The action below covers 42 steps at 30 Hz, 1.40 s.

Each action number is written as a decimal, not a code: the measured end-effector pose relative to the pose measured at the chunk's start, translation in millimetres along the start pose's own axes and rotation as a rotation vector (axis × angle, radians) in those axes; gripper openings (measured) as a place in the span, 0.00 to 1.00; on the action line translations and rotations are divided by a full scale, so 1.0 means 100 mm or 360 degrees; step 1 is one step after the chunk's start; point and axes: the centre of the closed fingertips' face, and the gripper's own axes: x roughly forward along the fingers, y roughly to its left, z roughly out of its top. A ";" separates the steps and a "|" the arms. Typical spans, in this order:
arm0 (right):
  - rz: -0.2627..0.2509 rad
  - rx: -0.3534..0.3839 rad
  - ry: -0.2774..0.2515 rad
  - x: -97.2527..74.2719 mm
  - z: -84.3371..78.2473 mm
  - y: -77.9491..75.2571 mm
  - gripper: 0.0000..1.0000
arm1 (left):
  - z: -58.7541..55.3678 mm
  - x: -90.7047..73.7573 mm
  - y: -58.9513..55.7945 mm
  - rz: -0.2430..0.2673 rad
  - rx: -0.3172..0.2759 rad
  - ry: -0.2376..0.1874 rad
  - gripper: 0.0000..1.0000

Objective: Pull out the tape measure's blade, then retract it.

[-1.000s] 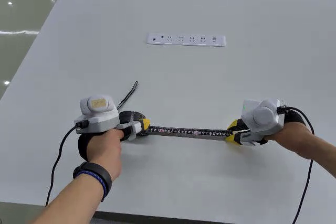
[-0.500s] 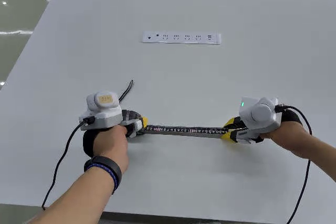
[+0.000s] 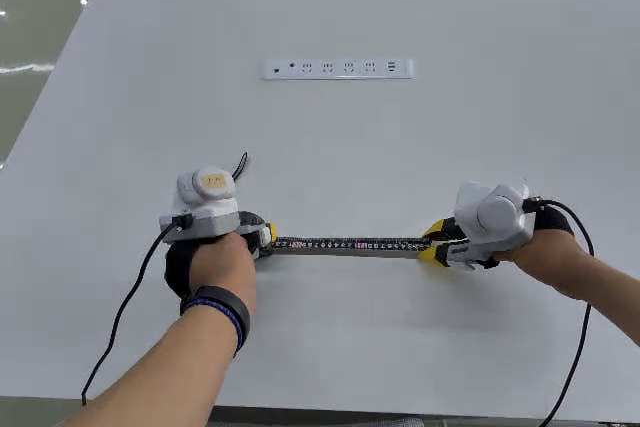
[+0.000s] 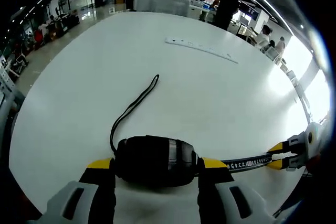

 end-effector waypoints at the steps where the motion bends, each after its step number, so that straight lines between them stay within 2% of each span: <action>1: -0.0001 0.0000 -0.0002 0.00 0.00 0.00 0.16 | 0.00 0.00 0.00 0.0005 0.0001 0.0005 0.60; 5: -0.0002 -0.0022 -0.0005 -0.01 0.00 0.01 0.16 | 0.00 0.01 0.00 0.0026 0.0029 0.0041 0.59; 13: -0.0006 -0.0057 -0.0005 0.00 0.02 0.02 0.16 | 0.00 0.02 0.01 0.0019 0.0032 0.0014 0.59; 42: 0.0057 -0.0142 -0.0047 0.28 0.38 0.24 0.16 | -0.02 -0.01 0.02 -0.0009 0.0037 0.0003 0.59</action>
